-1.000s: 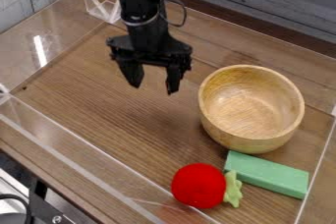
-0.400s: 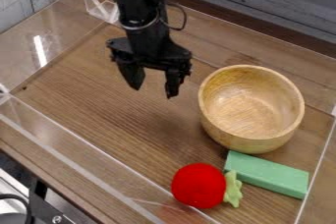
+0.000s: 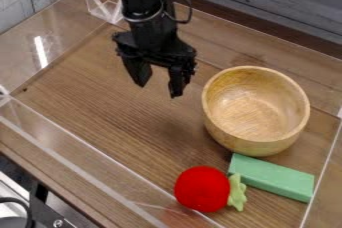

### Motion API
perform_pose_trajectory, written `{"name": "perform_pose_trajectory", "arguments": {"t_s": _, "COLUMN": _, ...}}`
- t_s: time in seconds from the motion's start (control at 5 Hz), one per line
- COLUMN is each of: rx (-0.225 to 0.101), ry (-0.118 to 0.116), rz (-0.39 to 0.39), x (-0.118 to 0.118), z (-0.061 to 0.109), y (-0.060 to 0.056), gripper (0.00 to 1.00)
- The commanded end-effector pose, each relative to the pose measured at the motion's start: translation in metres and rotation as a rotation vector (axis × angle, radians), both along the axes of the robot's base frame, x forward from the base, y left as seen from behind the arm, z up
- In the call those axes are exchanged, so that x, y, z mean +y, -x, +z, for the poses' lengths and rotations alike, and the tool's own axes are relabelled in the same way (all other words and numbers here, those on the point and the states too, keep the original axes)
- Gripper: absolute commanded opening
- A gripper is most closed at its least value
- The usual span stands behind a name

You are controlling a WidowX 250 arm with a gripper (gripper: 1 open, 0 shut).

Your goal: Move the red object to the right side of the table

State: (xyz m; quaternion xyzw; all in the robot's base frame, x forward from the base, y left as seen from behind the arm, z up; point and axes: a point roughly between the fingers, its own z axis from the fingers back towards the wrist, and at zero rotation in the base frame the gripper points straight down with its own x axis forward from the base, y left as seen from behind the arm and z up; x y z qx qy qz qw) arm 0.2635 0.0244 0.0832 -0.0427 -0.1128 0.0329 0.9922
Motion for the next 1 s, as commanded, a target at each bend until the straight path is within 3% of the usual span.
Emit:
{"name": "perform_pose_trajectory", "arguments": {"t_s": 0.0, "rx": -0.063, "ry": -0.006, "rz": -0.017, "x": 0.009, "z": 0.012, "y": -0.005, "gripper": 1.0}}
{"name": "perform_pose_trajectory", "arguments": {"t_s": 0.2, "rx": -0.053, "ry": -0.007, "rz": -0.021, "x": 0.019, "z": 0.006, "y": 0.001, "gripper": 1.0}}
{"name": "perform_pose_trajectory", "arguments": {"t_s": 0.4, "rx": -0.055, "ry": -0.019, "rz": 0.031, "x": 0.018, "z": 0.003, "y": -0.005, "gripper": 1.0}}
{"name": "perform_pose_trajectory", "arguments": {"t_s": 0.8, "rx": -0.082, "ry": -0.027, "rz": 0.012, "x": -0.002, "z": 0.004, "y": -0.002, "gripper": 1.0}}
